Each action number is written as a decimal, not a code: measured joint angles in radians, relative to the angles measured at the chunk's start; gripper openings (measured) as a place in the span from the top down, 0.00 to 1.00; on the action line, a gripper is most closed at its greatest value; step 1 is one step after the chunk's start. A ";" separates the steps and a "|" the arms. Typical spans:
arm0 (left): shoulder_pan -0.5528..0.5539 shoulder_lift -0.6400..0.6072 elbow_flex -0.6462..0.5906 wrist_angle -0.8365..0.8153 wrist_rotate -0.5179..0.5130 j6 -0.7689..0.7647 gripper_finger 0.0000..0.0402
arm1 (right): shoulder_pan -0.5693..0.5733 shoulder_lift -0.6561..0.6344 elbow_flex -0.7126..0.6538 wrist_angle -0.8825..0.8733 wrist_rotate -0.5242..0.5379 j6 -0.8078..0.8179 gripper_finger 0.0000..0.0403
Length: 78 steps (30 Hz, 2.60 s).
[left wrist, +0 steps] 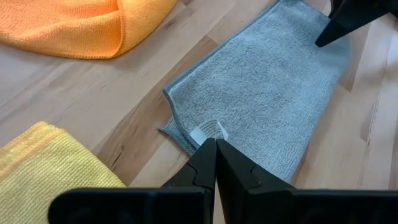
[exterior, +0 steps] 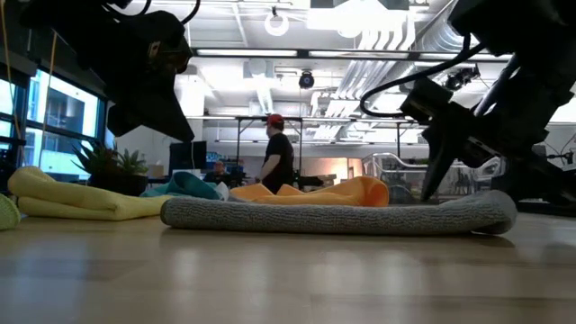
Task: Fold microfiber towels
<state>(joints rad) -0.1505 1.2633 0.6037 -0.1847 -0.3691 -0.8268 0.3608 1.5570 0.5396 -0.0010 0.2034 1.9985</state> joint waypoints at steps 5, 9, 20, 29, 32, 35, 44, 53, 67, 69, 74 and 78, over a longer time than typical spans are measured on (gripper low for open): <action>0.000 0.000 0.000 -0.007 0.008 0.000 1.00 | 0.014 0.001 0.000 -0.028 0.005 -0.028 0.69; 0.000 0.000 0.000 -0.007 0.008 0.000 1.00 | 0.034 -0.017 -0.004 -0.081 0.038 -0.065 0.83; 0.009 0.002 0.000 0.035 -0.004 0.000 1.00 | 0.058 -0.201 -0.013 -0.439 0.071 -0.096 0.99; 0.061 0.100 0.000 0.149 0.062 0.010 1.00 | 0.050 -0.293 0.052 -0.504 0.037 -0.150 1.00; 0.061 0.106 0.000 0.176 0.072 0.021 1.00 | 0.047 -0.261 0.119 -0.523 0.068 -0.185 1.00; 0.063 0.081 0.001 0.189 0.081 0.064 1.00 | 0.035 -0.218 0.176 -0.534 0.078 -0.223 1.00; 0.092 -0.056 0.037 0.155 0.089 0.171 1.00 | -0.001 -0.027 0.365 -0.448 0.077 -0.355 1.00; 0.127 -0.137 0.042 0.095 0.068 0.214 1.00 | -0.049 0.177 0.585 -0.449 0.078 -0.479 1.00; 0.130 -0.137 0.042 0.076 0.082 0.214 1.00 | -0.074 0.285 0.642 -0.433 0.064 -0.463 0.99; 0.130 -0.137 0.042 0.076 0.082 0.218 1.00 | -0.073 0.285 0.642 -0.432 0.056 -0.478 0.96; 0.130 -0.137 0.042 0.076 0.080 0.219 1.00 | -0.075 0.285 0.642 -0.425 0.055 -0.481 0.82; 0.130 -0.137 0.042 0.076 0.075 0.218 1.00 | -0.082 0.285 0.642 -0.399 0.056 -0.492 0.64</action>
<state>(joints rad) -0.0200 1.1263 0.6456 -0.1089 -0.2945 -0.6084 0.2792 1.8420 1.1816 -0.4004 0.2594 1.5065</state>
